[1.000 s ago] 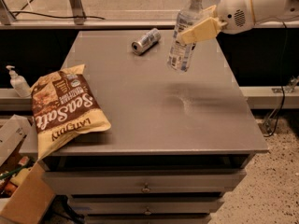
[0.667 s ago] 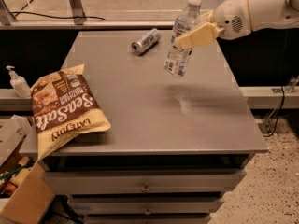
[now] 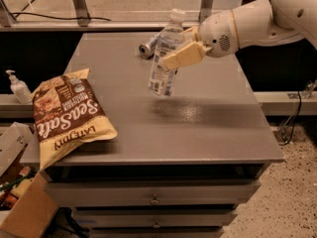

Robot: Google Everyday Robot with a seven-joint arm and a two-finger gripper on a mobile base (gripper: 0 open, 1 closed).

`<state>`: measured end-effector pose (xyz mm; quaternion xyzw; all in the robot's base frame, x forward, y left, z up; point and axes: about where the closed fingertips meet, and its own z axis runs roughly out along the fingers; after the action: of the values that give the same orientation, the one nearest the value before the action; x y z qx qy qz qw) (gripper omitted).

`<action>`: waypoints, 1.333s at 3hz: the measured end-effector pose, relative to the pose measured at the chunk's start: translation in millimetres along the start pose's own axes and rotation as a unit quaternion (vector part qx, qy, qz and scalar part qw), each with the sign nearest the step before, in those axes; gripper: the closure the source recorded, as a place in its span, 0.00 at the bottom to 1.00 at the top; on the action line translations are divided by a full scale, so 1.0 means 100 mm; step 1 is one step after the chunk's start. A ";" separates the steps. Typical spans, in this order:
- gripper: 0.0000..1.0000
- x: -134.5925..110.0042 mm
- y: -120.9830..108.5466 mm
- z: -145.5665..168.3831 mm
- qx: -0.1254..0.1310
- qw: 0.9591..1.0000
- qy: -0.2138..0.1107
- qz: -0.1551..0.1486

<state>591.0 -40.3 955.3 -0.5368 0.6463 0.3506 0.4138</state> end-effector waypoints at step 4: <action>1.00 0.17 0.86 0.80 -0.114 0.986 0.029 -0.116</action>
Offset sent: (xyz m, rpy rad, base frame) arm -0.0661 0.0819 -0.0345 -0.0549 -0.1242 0.2865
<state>517.8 39.6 907.7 -0.6620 0.5470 0.3560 0.3685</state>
